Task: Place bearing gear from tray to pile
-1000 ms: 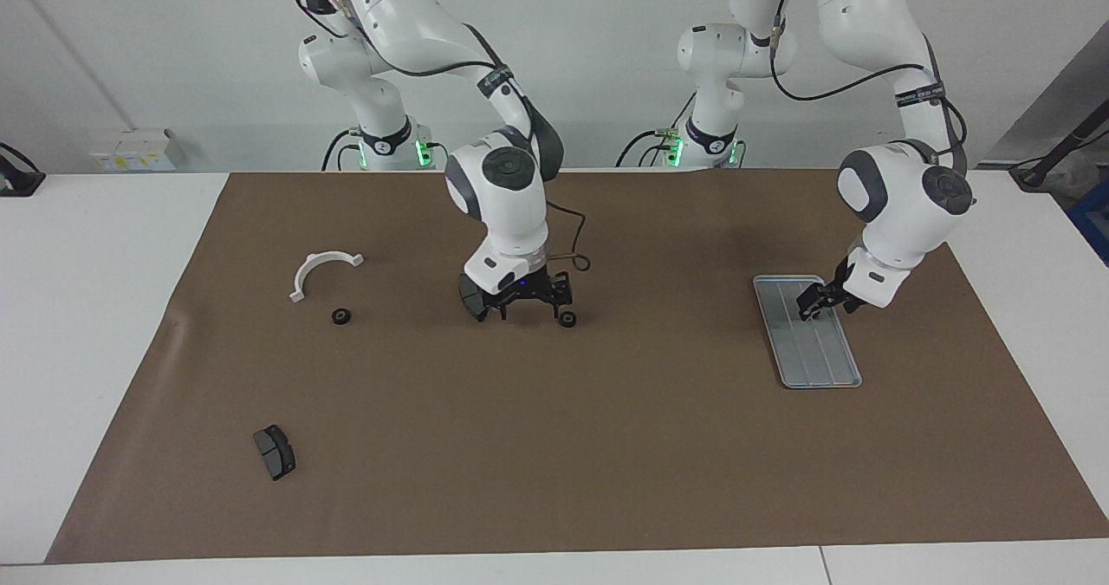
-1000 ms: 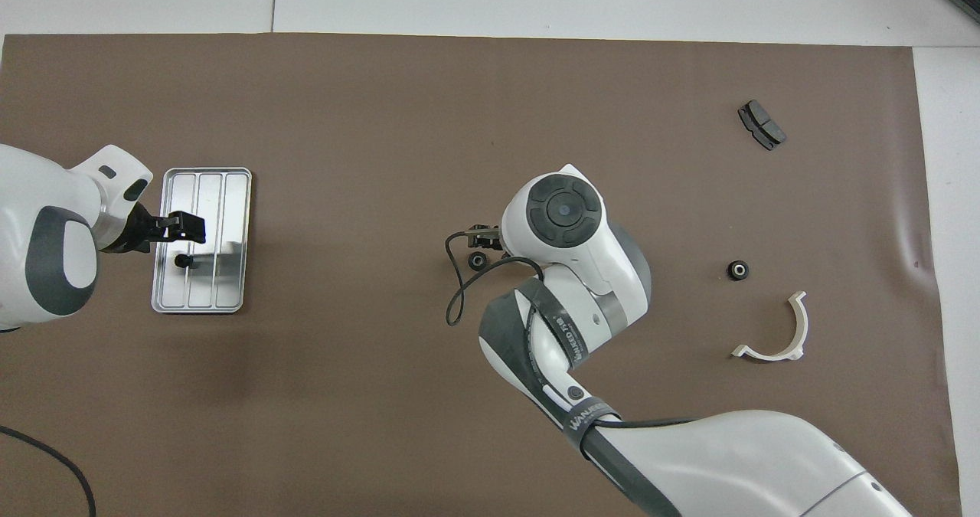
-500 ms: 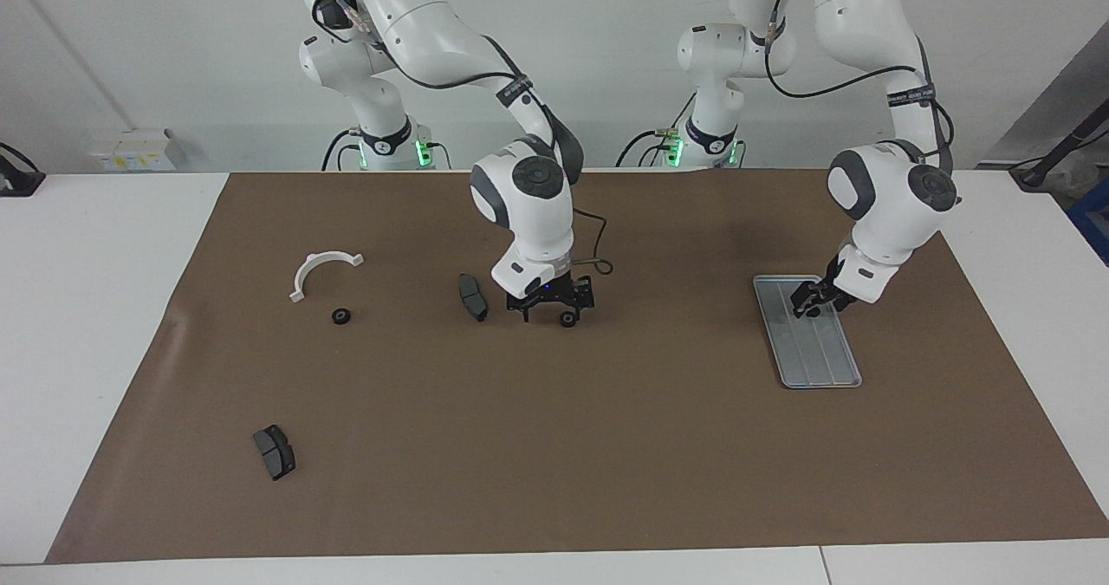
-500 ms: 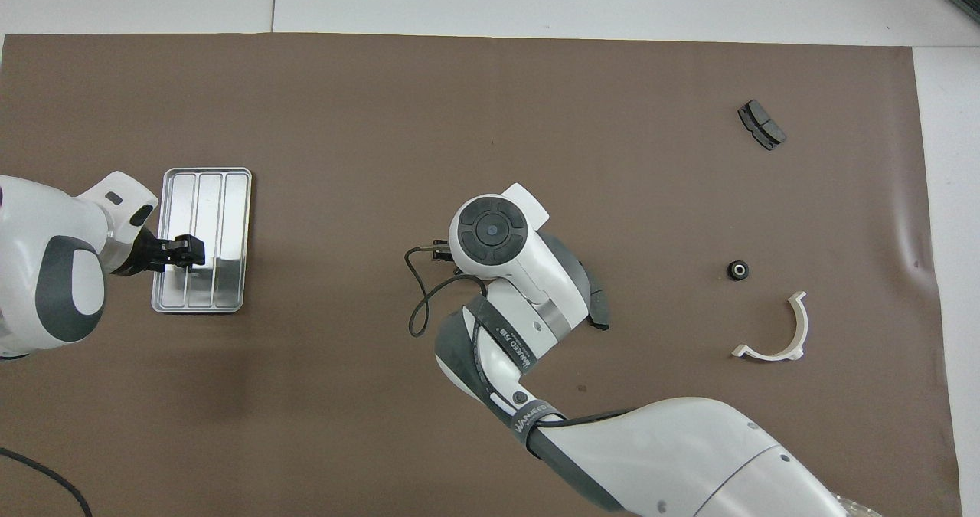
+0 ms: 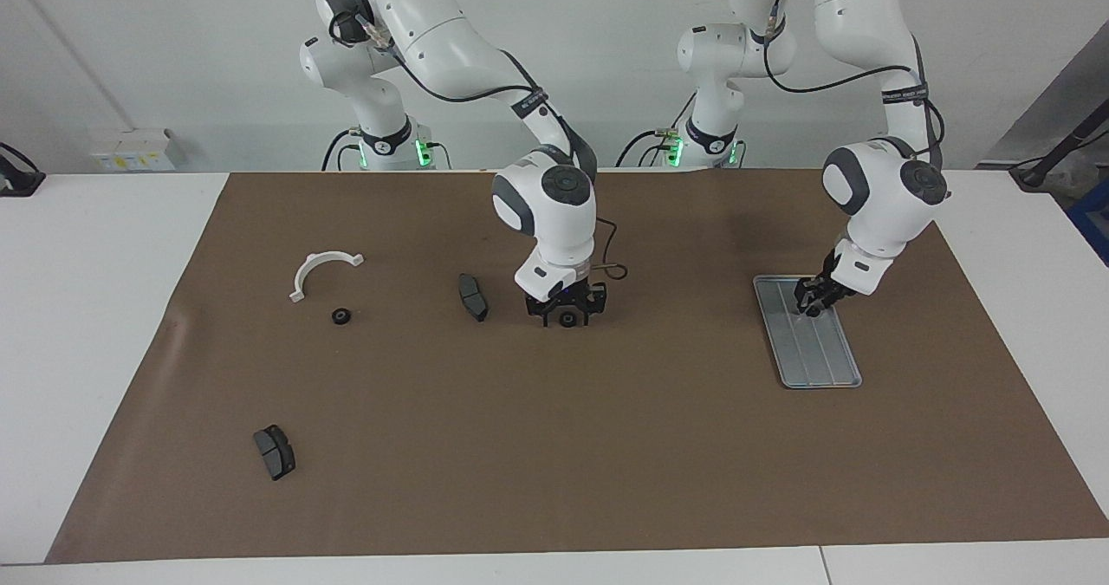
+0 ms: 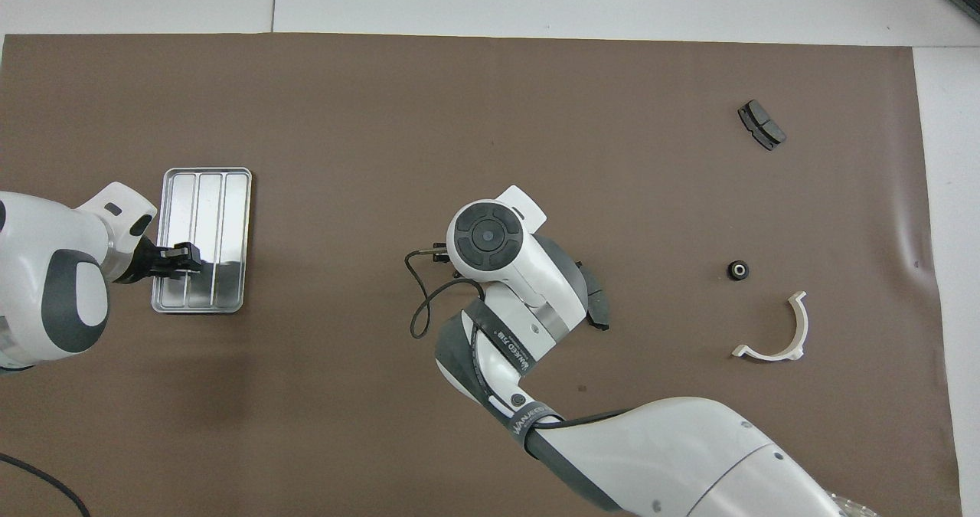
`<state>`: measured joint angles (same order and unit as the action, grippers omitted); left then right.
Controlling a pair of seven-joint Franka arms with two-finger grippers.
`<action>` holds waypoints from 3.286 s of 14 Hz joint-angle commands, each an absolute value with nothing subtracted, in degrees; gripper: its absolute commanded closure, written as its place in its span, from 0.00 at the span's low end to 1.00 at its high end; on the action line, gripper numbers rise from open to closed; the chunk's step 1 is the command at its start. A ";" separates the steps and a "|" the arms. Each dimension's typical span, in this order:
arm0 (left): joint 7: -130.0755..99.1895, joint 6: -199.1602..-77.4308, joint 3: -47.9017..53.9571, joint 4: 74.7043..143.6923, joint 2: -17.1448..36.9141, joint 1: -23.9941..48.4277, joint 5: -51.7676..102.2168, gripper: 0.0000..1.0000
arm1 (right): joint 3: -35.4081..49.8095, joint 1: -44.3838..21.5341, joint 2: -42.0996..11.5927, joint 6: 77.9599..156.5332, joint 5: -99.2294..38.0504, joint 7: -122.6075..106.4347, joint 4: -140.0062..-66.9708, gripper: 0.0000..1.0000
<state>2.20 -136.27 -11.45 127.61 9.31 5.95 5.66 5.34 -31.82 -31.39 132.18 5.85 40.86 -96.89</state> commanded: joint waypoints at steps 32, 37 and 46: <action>-37.79 -136.93 -10.46 111.62 19.16 47.90 2.81 0.41 | 5.10 -7.12 -5.71 138.69 5.80 13.53 -132.54 0.09; -36.92 -133.17 -10.99 108.99 14.70 43.53 2.72 0.00 | 5.18 -8.26 -6.76 133.34 3.35 14.85 -125.79 0.00; -5.06 -100.64 -10.63 89.38 9.77 18.40 6.50 0.00 | 5.27 -21.26 -15.10 132.63 0.53 28.64 -110.94 0.00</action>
